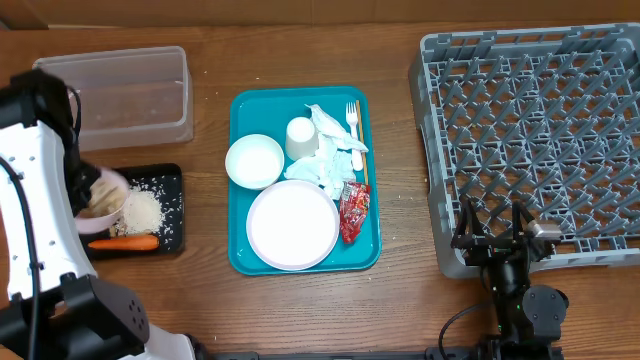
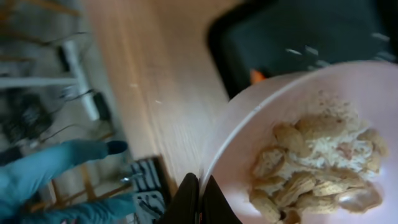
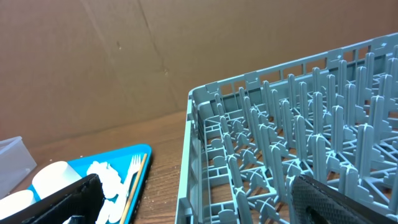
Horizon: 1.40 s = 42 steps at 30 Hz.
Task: Sort waste into correct bins and load items into the dishwasher rack
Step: 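Tip the second bowl over the black tray to empty the shells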
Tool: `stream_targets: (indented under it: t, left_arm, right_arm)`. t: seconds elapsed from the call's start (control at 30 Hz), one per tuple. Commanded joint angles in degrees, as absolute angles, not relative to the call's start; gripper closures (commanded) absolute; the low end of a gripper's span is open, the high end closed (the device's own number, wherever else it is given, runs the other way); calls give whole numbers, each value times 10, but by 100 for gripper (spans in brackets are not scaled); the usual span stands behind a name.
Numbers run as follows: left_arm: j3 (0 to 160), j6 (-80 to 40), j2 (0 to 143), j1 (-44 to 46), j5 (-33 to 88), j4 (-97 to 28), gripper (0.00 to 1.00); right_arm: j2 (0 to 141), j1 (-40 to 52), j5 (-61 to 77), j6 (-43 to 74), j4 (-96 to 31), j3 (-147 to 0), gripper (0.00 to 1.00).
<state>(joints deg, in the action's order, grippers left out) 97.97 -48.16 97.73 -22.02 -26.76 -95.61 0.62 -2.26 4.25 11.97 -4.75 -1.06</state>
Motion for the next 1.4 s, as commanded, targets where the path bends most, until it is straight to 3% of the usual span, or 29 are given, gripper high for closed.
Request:
stream_targets:
  t: [0.0, 0.33, 0.43, 0.6, 0.87, 1.03, 1.37]
  left_arm:
    - [913, -601, 971, -225, -404, -931, 96]
    - [803, -536, 974, -214, -592, -816, 96]
    - [801, -437, 974, -212, -665, -781, 96]
    - [801, -246, 974, -211, -670, -706, 96]
    - [798, -161, 987, -209, -642, -615, 96]
    - [798, -111, 1023, -208, -608, -610, 96]
    - [798, -52, 1101, -190, -647, -594, 96]
  right_arm:
    - [2, -26, 39, 120, -45, -5, 0]
    - [2, -26, 39, 120, -45, -5, 0]
    - [2, -26, 39, 120, -45, -5, 0]
    - [2, -26, 39, 120, -45, -5, 0]
    - [2, -26, 39, 120, -45, -5, 0]
    - [2, -26, 39, 120, -45, -5, 0]
    - [2, -26, 39, 120, -45, -5, 0]
